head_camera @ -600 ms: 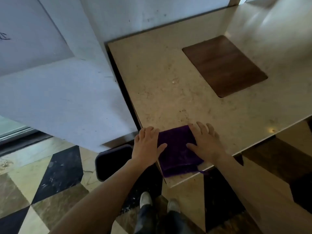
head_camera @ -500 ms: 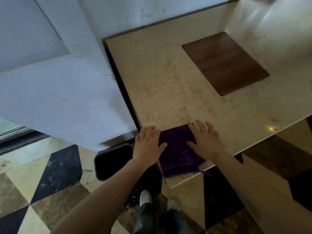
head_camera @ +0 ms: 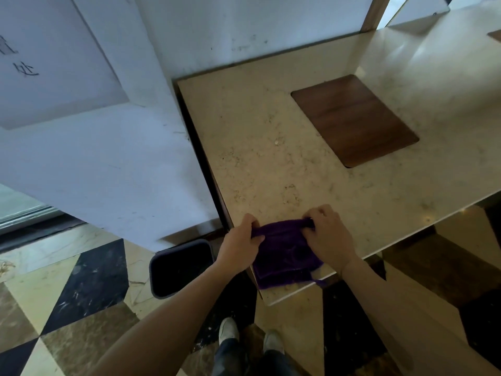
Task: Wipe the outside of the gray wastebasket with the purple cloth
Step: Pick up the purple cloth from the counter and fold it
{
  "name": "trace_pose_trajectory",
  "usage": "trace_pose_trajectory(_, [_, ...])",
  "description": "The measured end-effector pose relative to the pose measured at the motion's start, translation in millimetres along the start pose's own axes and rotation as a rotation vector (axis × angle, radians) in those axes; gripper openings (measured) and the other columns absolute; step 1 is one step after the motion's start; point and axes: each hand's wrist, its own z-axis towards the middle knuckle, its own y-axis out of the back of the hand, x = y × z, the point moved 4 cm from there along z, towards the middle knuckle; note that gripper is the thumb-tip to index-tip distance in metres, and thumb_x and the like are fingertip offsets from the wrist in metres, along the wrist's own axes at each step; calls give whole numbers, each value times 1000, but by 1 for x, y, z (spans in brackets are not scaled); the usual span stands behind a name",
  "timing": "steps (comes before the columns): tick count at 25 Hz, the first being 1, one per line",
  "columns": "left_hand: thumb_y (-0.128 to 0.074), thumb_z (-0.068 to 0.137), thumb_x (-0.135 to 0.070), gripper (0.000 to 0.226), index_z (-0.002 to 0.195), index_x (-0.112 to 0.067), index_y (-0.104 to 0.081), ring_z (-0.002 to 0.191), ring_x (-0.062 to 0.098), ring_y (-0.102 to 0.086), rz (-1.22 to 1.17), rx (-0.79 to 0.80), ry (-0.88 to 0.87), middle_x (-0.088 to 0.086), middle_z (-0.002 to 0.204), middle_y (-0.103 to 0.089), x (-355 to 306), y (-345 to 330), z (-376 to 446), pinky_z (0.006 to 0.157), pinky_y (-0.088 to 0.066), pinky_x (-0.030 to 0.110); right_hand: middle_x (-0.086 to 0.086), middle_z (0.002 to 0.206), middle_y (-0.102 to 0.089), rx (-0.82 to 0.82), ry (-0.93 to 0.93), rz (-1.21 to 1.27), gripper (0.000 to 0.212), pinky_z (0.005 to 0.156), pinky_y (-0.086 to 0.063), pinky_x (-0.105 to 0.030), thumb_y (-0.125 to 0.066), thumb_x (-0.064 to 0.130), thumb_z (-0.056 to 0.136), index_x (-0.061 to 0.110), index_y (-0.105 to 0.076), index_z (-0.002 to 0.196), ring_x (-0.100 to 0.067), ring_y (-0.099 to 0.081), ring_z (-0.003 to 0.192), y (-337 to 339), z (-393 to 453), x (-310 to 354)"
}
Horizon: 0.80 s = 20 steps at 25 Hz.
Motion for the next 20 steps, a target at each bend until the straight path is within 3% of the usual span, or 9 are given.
trace_pose_trajectory(3, [-57,93,-16,17,104,-29,-54,85,12,-67,-189,-78,-56,-9,93,-67,-16,24,-28,68,-58,24,11,95,-61,7,36,280,14,70,-49,-27,-56,22,94,33,-53,102,-13,-61,87,24,-19,13])
trace_pose_trajectory(6, [-62,89,-13,22,106,-28,-63,86,0,-66,-172,-273,-169,-17,92,-68,-35,57,-56,73,-53,17,14,87,-65,-55,187,288,19,65,-54,-27,-59,21,95,34,-53,107,-10,-64,78,50,-33,37])
trace_pose_trajectory(9, [-66,87,-9,23,94,-30,-65,76,-7,-65,-203,-465,-207,-18,81,-69,-48,92,-91,63,-47,6,15,88,-62,-197,363,265,21,64,-50,-22,-60,19,94,26,-60,114,-8,-61,77,75,-45,74])
trace_pose_trajectory(14, [-68,86,-8,35,84,-43,-60,74,-9,-63,-198,-645,-208,-18,78,-68,-49,141,-142,62,-44,4,12,90,-62,-299,548,299,20,65,-40,-11,-58,12,95,20,-62,113,-9,-59,77,93,-66,140])
trace_pose_trajectory(20, [-70,84,-5,36,86,-40,-64,80,-3,-66,-190,-718,-176,-20,81,-69,-15,180,-188,68,-48,7,5,90,-67,-242,633,369,18,63,-51,-27,-56,9,97,18,-63,110,-14,-63,77,76,-90,196])
